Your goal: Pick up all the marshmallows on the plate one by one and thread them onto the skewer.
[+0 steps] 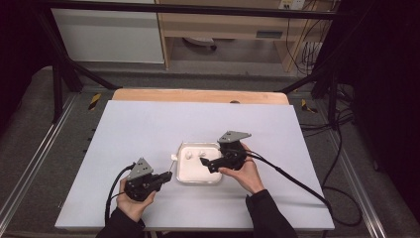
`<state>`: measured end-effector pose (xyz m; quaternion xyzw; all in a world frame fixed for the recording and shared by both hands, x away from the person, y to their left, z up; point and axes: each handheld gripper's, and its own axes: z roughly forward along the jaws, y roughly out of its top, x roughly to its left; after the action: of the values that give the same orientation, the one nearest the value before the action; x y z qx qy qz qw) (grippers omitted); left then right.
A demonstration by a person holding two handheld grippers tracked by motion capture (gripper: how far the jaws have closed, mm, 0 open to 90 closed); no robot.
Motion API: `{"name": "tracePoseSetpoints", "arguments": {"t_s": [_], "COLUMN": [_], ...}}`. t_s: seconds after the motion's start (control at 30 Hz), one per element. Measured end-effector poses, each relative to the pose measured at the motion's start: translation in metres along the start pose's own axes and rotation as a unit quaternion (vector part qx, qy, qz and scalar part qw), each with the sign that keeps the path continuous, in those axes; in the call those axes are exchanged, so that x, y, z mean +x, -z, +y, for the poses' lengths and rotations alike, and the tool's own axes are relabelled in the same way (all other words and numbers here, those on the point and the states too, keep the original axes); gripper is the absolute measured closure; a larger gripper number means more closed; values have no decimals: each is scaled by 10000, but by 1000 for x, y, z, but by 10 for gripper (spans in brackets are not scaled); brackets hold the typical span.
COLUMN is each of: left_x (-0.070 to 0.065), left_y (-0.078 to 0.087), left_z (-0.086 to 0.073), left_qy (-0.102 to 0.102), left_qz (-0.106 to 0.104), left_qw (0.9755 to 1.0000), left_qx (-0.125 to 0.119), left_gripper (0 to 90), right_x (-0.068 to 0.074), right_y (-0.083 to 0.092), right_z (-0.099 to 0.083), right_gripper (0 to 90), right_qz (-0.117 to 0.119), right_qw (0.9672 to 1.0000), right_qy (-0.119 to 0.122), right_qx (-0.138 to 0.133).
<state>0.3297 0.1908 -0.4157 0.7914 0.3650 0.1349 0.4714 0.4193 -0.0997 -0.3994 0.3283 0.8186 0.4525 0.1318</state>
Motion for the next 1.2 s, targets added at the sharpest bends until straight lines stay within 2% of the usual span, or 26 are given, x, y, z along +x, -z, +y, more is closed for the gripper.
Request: {"name": "tracePoseSetpoints", "arguments": {"t_s": [0.23,0.37,0.53,0.7,0.97,1.2], "left_x": [2,3,3,3,3,3], "left_y": [1,2,1,0,-1,-1], "left_z": [0,0,0,0,-1,0], "left_qy": [26,32,33,21,9,8], "left_qz": [-13,-16,-35,-51,-62,-61], "left_qw": [10000,10000,10000,10000,10000,10000], "left_qx": [8,-1,8,26,31,35], "left_gripper": [890,890,890,890,890,890], "right_x": [-6,-10,-13,-15,-19,-19], "right_y": [-31,-44,-51,-59,-69,-72], "right_z": [5,4,0,-3,-8,-11], "right_gripper": [90,162,314,425,548,650], "right_qz": [-28,-39,14,35,-73,-13], "right_qw": [9997,9991,9983,9979,9969,9969], "right_qy": [-17,10,88,12,164,124], "right_qx": [248,417,569,640,761,777]}}
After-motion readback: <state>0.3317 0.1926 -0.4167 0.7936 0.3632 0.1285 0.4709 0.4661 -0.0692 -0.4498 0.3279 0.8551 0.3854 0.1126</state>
